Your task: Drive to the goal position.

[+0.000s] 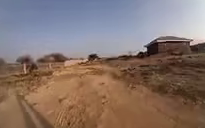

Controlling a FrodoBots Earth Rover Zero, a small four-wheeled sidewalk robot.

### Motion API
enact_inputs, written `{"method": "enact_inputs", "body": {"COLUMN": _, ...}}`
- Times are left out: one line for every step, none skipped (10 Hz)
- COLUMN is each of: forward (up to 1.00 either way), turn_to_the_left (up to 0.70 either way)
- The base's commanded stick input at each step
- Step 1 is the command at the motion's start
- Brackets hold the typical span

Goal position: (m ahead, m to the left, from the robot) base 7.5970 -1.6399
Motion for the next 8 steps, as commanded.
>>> {"method": "enact_inputs", "body": {"forward": 0.70, "turn_to_the_left": 0.00}}
{"method": "enact_inputs", "body": {"forward": 0.70, "turn_to_the_left": 0.00}}
{"method": "enact_inputs", "body": {"forward": 0.70, "turn_to_the_left": 0.00}}
{"method": "enact_inputs", "body": {"forward": 0.70, "turn_to_the_left": 0.00}}
{"method": "enact_inputs", "body": {"forward": 0.70, "turn_to_the_left": 0.00}}
{"method": "enact_inputs", "body": {"forward": 0.70, "turn_to_the_left": 0.00}}
{"method": "enact_inputs", "body": {"forward": 0.70, "turn_to_the_left": 0.00}}
{"method": "enact_inputs", "body": {"forward": 0.70, "turn_to_the_left": 0.00}}
